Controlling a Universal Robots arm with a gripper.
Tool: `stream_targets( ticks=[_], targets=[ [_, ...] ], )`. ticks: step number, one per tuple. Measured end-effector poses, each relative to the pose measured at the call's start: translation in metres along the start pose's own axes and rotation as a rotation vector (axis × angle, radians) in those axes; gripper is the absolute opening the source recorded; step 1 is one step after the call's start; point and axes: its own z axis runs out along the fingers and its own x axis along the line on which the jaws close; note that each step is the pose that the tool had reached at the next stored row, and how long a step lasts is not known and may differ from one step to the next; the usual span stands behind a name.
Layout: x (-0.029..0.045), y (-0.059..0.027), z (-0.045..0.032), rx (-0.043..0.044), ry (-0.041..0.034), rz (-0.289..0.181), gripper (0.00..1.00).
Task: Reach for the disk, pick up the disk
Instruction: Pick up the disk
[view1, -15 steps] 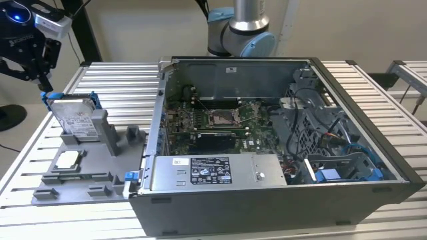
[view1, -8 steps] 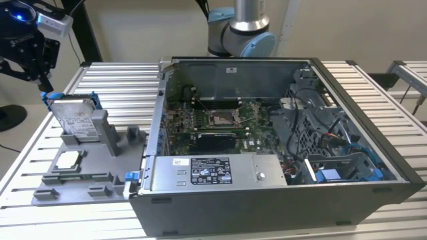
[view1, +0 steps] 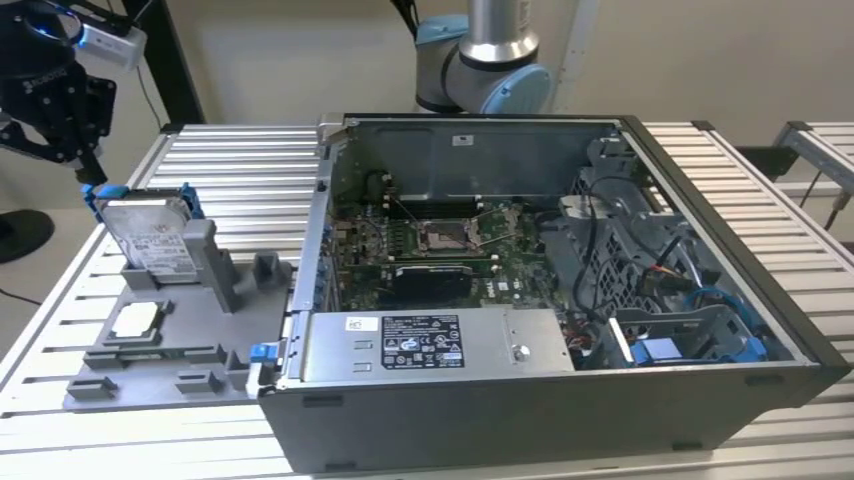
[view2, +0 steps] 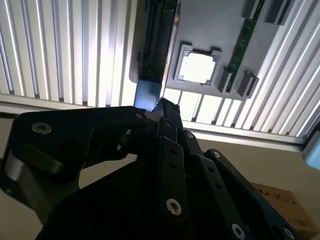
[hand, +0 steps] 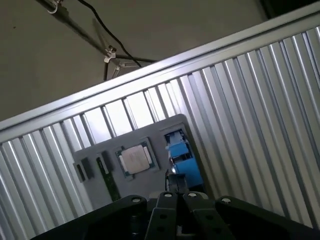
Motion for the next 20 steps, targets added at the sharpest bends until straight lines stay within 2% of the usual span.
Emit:
stream_targets(
  ticks=[6,10,14,20],
  targets=[
    [0.0001,0.0002,0.0,0.0026,0.0036,-0.072,0.0],
    [0.0001,0.0002,0.0,0.0044,0.0038,-0.141,0.0],
    [-0.0014,0.0007,0.0002,0.0056,0.0035,-0.184,0.0],
    [-0.0034,0.0015,0.0003,0.0041,-0.0044,-0.21,0.0]
  ],
)
